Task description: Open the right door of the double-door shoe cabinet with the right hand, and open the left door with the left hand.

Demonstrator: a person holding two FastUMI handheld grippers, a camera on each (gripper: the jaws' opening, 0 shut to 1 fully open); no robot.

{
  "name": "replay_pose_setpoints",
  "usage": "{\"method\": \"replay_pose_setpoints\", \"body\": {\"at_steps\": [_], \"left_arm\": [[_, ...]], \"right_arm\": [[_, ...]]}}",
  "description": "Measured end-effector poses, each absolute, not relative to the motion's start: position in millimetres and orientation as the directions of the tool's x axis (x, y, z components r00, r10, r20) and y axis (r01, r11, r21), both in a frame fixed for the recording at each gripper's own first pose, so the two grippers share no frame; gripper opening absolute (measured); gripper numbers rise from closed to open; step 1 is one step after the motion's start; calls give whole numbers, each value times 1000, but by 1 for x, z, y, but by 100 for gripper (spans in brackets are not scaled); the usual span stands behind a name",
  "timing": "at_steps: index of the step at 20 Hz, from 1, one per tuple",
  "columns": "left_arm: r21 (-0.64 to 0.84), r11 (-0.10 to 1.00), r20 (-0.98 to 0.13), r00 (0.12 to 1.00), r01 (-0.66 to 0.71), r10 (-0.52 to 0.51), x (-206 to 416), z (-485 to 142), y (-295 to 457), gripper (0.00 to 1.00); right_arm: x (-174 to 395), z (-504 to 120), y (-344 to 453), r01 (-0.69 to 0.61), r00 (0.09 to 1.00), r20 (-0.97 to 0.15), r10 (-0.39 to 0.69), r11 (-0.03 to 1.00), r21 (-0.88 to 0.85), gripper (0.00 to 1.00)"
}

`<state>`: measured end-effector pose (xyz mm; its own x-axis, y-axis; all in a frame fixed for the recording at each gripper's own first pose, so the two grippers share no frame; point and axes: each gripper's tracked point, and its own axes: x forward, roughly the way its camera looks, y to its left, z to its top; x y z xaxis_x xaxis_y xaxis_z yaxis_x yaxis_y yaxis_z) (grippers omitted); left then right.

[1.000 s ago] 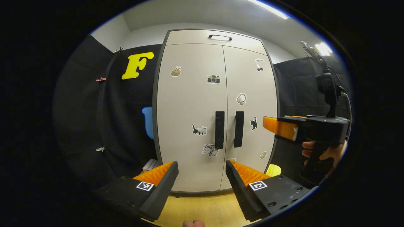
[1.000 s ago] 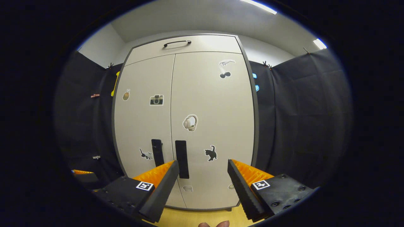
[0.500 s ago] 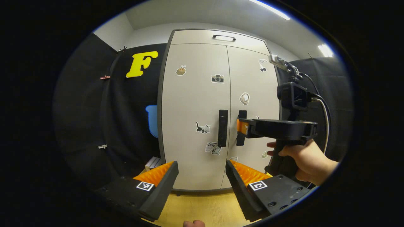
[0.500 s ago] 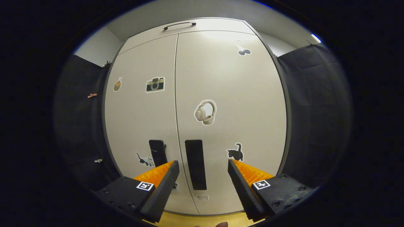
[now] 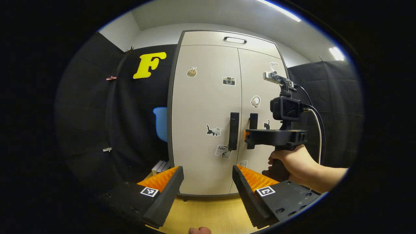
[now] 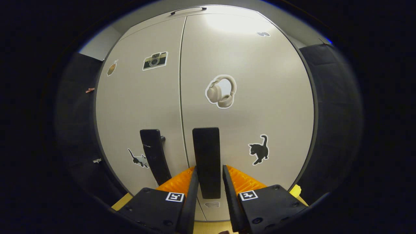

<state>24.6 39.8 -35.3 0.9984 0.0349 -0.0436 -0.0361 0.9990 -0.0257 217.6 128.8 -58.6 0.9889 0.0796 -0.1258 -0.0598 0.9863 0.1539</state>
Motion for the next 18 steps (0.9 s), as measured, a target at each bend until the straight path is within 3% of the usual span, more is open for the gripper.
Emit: {"method": "replay_pose_setpoints", "body": {"at_steps": [1, 3, 6, 8, 18], "left_arm": [[-24, 999, -44, 998, -37, 36, 24, -35, 41, 93], [-19, 999, -44, 998, -41, 40, 23, -36, 43, 94], [-27, 998, -49, 998, -49, 48, 20, -39, 48, 94], [-38, 998, -52, 997, -51, 49, 18, -39, 49, 94], [-28, 998, -51, 997, -63, 62, 7, -34, 44, 93]], "right_arm": [[216, -66, 129, -55, 986, -147, 77, 988, 147, 46], [219, -61, 130, -41, 990, -132, 58, 991, 129, 34], [218, -59, 130, -37, 993, -103, 49, 992, 117, 29], [220, -59, 130, -61, 992, -104, 73, 991, 121, 17], [197, -55, 124, -124, 986, -93, 140, 980, 158, 14]]}}
